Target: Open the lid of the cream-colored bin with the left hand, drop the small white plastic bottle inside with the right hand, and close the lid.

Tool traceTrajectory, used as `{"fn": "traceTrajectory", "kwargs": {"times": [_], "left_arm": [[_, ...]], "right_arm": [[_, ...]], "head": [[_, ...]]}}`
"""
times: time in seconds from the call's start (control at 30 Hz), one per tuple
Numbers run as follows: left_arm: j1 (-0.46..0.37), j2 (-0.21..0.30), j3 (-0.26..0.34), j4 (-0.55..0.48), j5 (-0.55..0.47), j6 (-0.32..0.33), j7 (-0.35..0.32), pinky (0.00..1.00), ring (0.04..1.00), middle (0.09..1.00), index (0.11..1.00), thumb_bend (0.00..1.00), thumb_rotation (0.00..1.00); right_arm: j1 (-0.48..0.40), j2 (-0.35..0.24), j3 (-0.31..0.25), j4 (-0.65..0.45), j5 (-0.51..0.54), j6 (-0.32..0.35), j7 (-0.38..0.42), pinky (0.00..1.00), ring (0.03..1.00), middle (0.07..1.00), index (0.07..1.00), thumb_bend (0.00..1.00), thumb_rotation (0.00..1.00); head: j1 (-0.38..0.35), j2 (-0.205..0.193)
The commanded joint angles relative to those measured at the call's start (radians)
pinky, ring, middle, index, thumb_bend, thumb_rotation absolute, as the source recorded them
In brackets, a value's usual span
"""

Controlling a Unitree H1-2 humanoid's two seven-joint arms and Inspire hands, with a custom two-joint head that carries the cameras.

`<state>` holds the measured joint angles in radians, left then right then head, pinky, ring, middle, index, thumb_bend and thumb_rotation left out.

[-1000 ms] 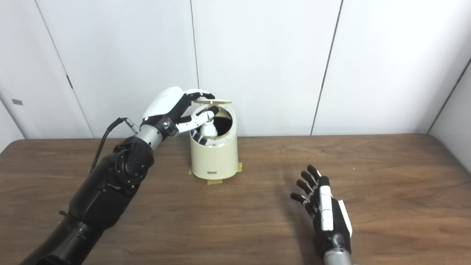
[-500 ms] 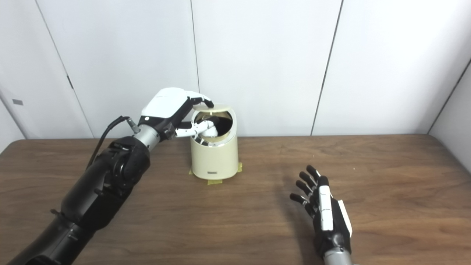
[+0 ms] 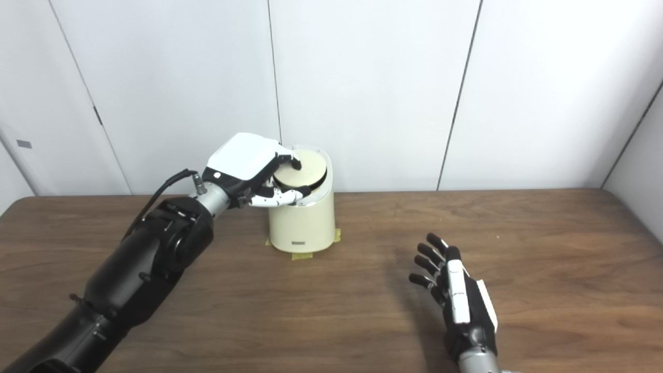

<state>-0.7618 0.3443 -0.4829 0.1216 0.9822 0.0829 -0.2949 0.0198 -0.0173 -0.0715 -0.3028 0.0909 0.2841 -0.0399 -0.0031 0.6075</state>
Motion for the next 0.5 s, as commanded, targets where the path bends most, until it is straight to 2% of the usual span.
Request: {"fn": "traceTrajectory", "kwargs": {"times": [0.0,0.27,0.47], "left_arm": [[-0.048,0.023,0.008,-0.032,0.022,-0.013,-0.004,0.90,0.882,0.811,0.765,0.53,0.86],[-0.030,0.036,0.001,-0.038,0.063,-0.053,-0.024,0.89,0.880,0.804,0.760,0.53,0.88],[-0.002,0.030,-0.008,-0.041,0.084,-0.062,-0.036,0.88,0.867,0.799,0.749,0.52,0.85]], "right_arm": [[-0.030,-0.006,0.003,-0.040,-0.008,-0.008,0.004,0.71,0.836,0.833,0.813,0.59,0.99],[-0.030,-0.016,0.009,-0.055,-0.024,0.000,0.010,0.73,0.844,0.828,0.801,0.59,0.99],[-0.031,-0.013,0.011,-0.062,-0.039,0.005,0.007,0.71,0.835,0.826,0.795,0.58,1.00]], "head": [[-0.002,0.000],[-0.010,0.014],[-0.020,0.023]]}}
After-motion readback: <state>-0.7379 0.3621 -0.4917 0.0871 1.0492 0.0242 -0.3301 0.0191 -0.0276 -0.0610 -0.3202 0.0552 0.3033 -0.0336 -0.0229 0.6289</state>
